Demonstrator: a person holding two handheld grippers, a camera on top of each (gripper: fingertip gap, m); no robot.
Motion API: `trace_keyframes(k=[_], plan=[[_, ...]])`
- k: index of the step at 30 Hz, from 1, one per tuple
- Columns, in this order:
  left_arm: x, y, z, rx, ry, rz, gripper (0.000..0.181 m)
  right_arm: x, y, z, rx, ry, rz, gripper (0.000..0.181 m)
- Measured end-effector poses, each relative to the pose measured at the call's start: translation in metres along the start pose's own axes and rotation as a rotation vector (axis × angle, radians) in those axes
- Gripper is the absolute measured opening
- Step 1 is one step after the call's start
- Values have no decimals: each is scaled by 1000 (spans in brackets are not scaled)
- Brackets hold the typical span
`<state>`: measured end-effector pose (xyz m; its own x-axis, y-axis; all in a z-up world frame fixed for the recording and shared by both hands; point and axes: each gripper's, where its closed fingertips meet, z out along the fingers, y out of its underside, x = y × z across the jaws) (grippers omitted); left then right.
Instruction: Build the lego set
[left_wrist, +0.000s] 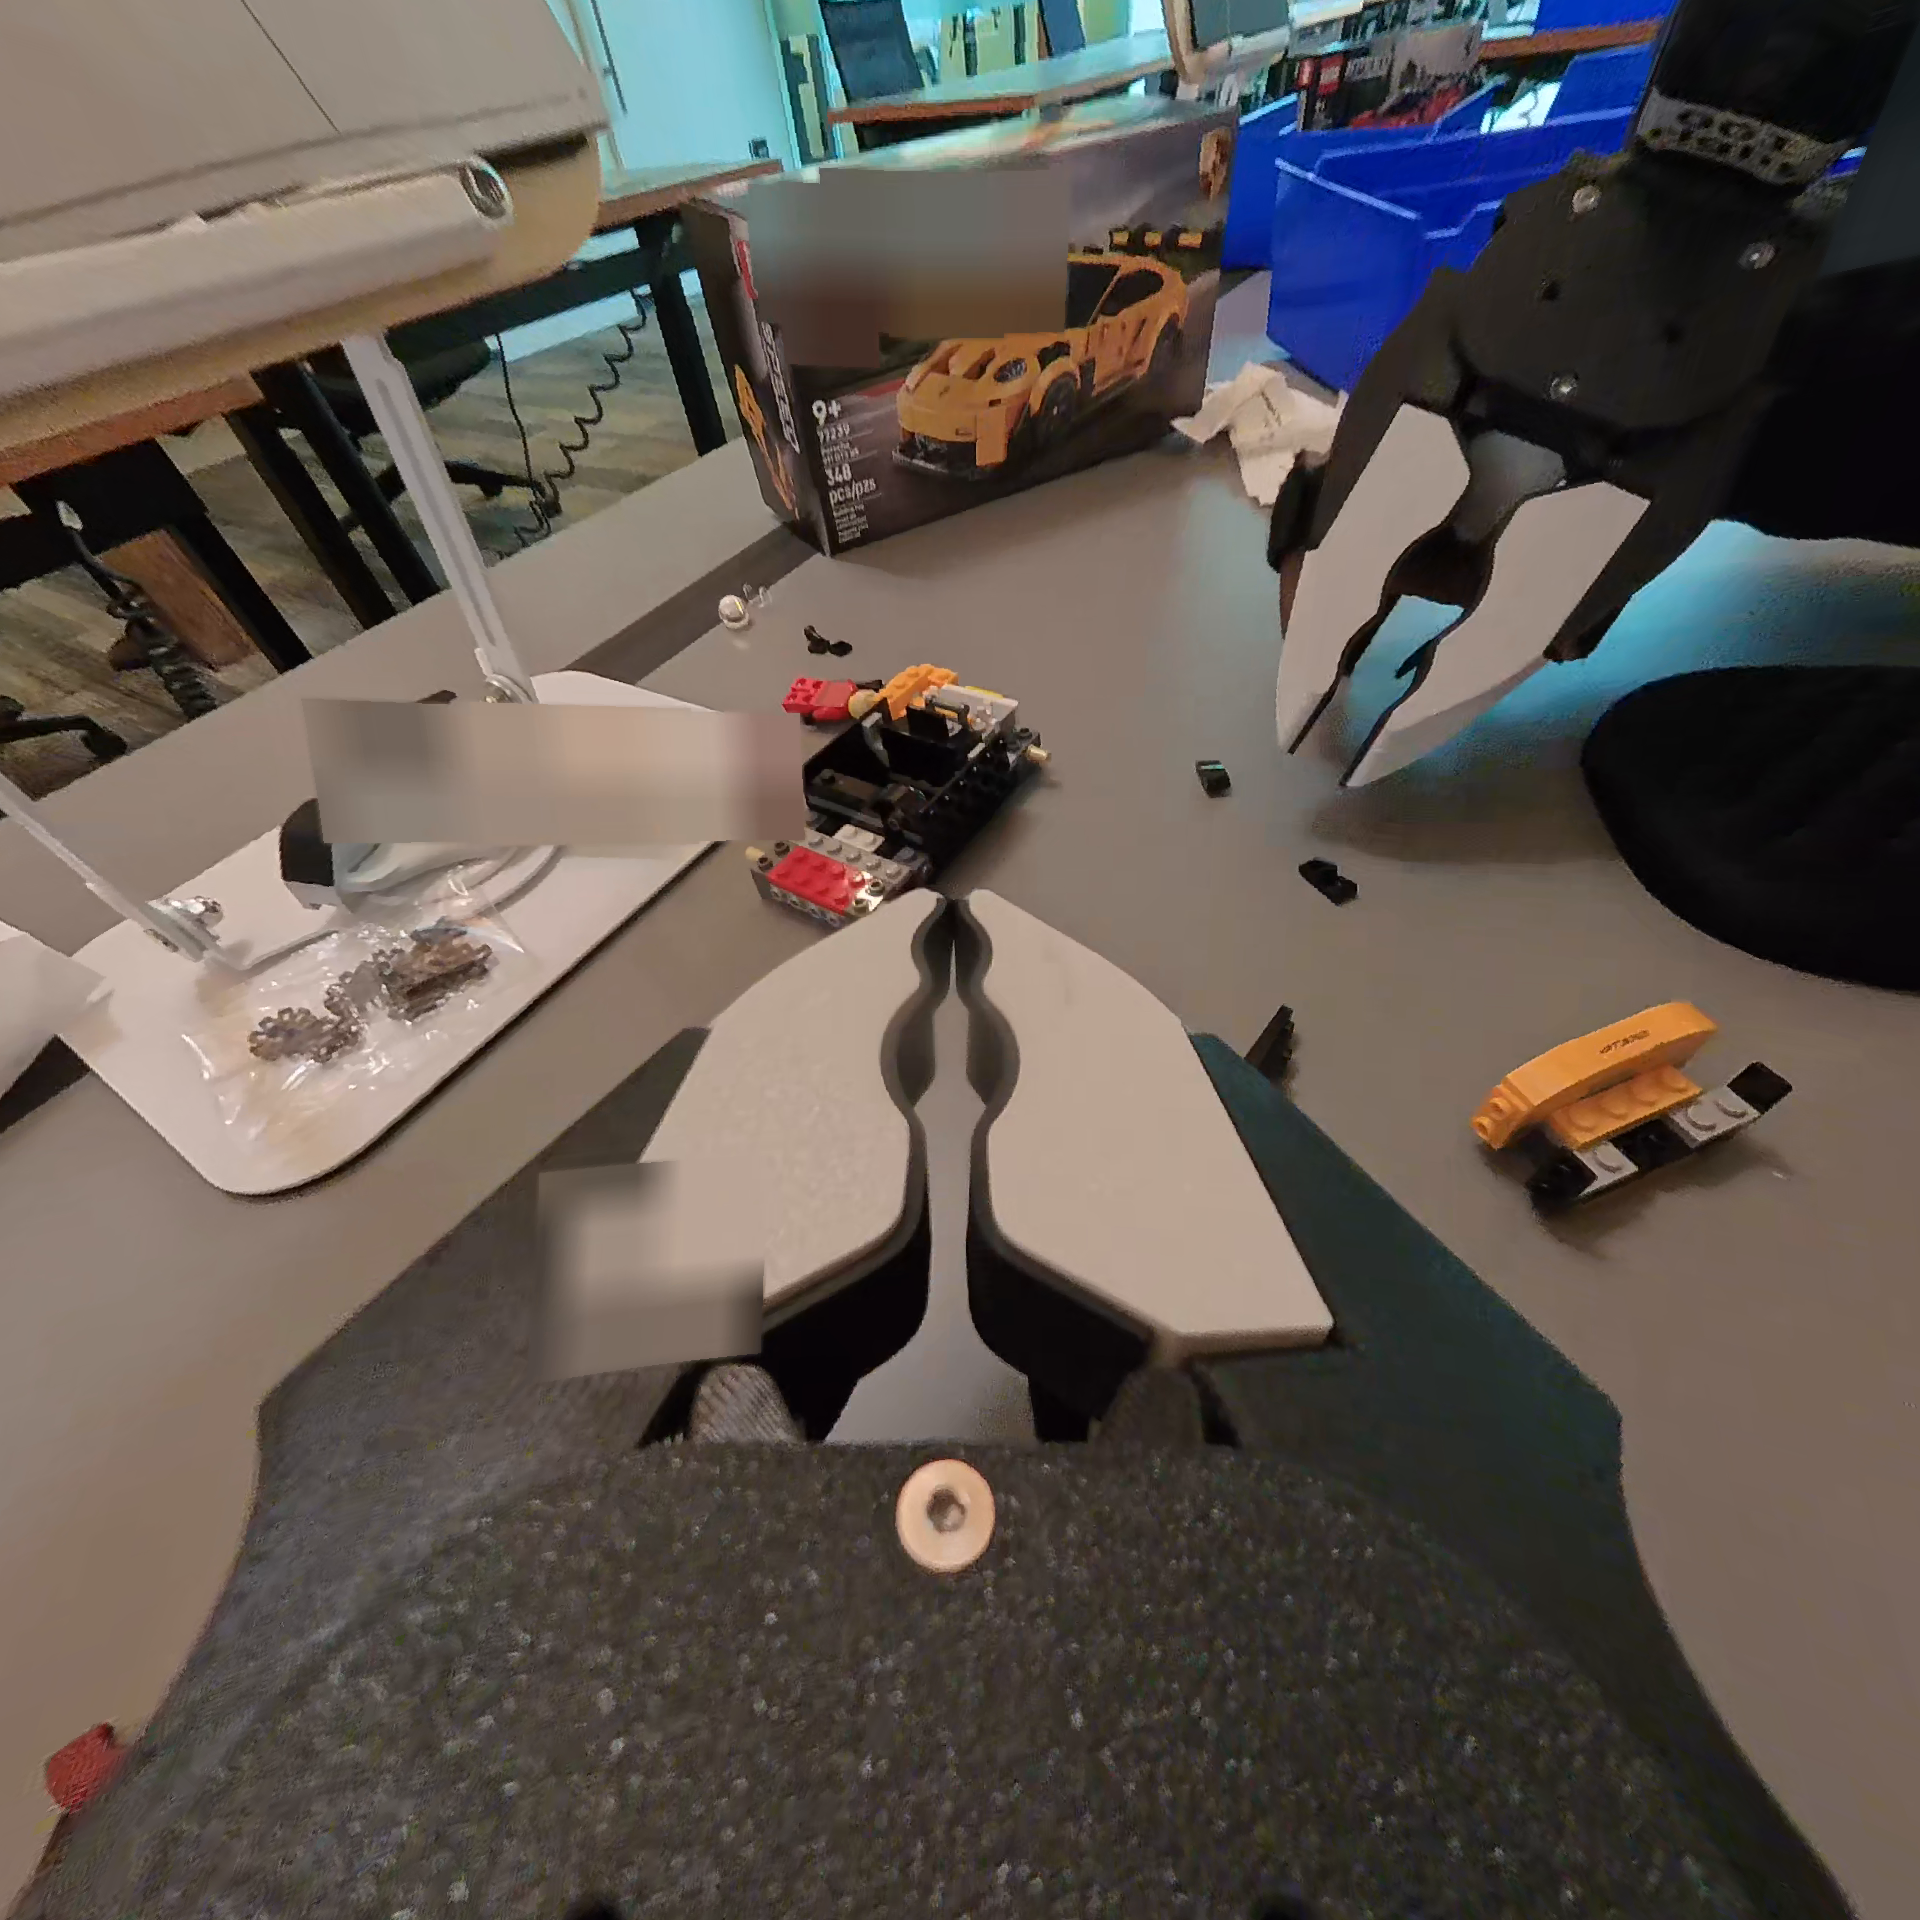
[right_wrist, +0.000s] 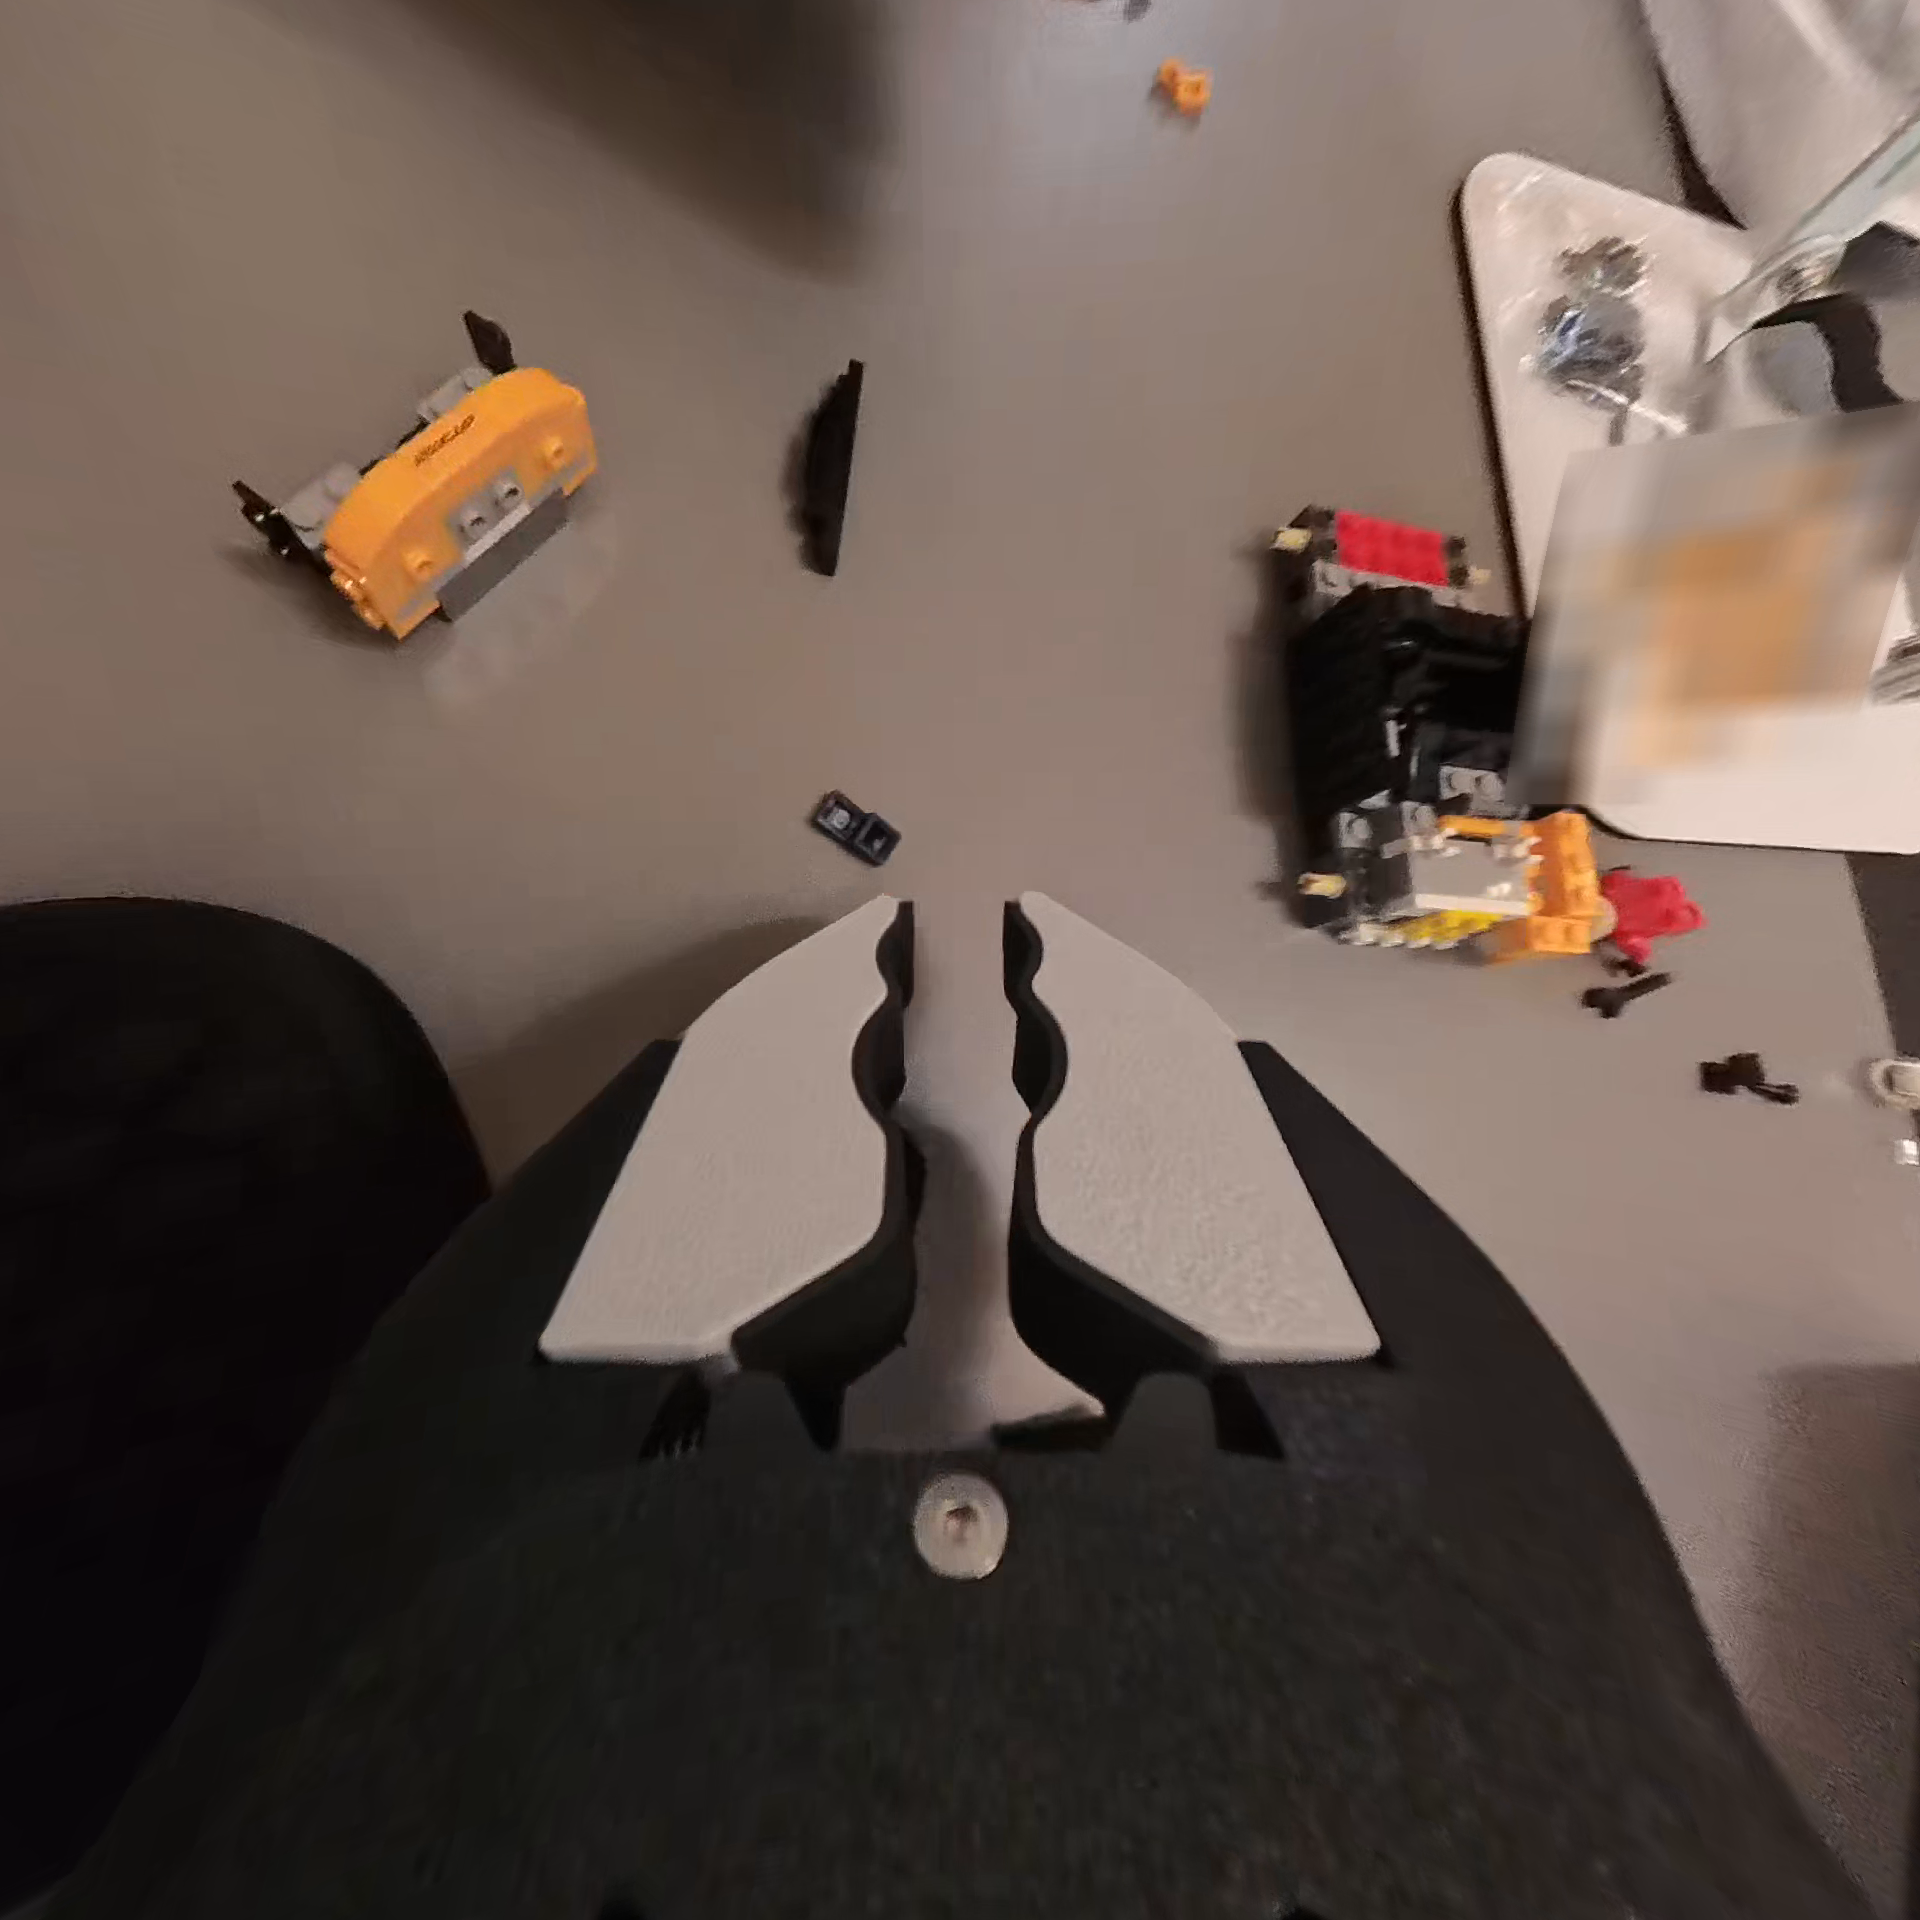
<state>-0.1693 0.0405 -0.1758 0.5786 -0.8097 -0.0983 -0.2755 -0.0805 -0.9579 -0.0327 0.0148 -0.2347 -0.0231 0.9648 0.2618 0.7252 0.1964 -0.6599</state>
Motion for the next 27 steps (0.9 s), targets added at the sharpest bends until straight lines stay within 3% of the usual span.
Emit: trace_keyframes(k=[9, 15, 23, 27], plan=[[6, 13, 7, -67, 28, 12, 0, -19, -6, 25, -75, -167, -114, 19], [19, 14, 8, -79, 93, 49, 0, -20, -8, 28, -93, -289, -34, 7], [64, -5, 5, 14, 226, 226, 5, -20, -60, 16, 216, -319, 232, 0], [75, -1, 8, -10, 242, 287, 4, -18, -64, 23, 182, -297, 204, 0]])
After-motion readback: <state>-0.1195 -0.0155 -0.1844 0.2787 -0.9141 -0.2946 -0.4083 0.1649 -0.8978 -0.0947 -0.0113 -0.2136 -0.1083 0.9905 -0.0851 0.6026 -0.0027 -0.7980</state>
